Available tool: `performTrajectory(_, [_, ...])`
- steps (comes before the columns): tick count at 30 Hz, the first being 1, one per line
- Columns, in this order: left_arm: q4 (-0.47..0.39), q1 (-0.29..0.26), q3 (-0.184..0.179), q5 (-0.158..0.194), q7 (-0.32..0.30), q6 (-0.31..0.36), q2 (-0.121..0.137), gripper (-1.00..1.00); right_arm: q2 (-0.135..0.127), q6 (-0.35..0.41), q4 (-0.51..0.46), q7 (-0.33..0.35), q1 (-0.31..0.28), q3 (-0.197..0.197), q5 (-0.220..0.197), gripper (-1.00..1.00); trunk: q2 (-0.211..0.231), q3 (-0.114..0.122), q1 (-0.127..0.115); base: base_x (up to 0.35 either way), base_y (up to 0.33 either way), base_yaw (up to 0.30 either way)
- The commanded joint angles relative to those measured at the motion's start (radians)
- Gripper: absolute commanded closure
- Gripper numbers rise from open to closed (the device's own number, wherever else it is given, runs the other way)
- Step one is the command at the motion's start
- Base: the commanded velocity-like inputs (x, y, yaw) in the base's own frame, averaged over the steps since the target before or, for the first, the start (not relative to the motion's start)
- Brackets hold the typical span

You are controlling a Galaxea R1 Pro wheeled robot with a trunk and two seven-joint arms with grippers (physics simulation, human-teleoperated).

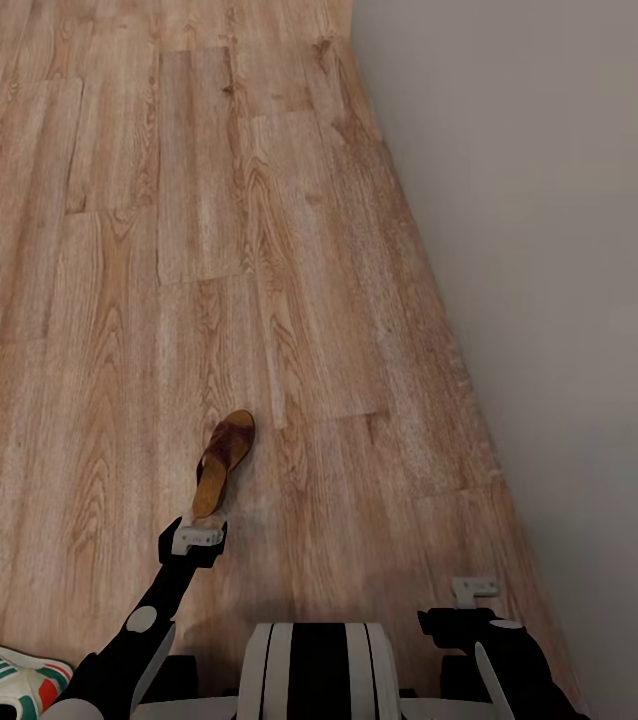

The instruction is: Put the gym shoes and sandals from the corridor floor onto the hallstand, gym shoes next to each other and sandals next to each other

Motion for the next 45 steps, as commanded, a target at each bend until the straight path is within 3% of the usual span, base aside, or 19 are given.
performTrajectory(1, [0.000, 0.000, -0.001, -0.005, 0.002, -0.003, 0.001, -1.00, 0.000, 0.005, -0.001, 0.000, 0.000, 0.000, -0.001, -1.00, 0.000, 0.000, 0.000, 0.110, 0.000, 0.000])
performTrajectory(45, [0.000, 0.000, -0.001, -0.005, 0.002, -0.003, 0.001, -1.00, 0.000, 0.005, -0.001, 0.000, 0.000, 0.000, -0.001, -1.00, 0.000, 0.000, 0.000, 0.021, 0.000, 0.000])
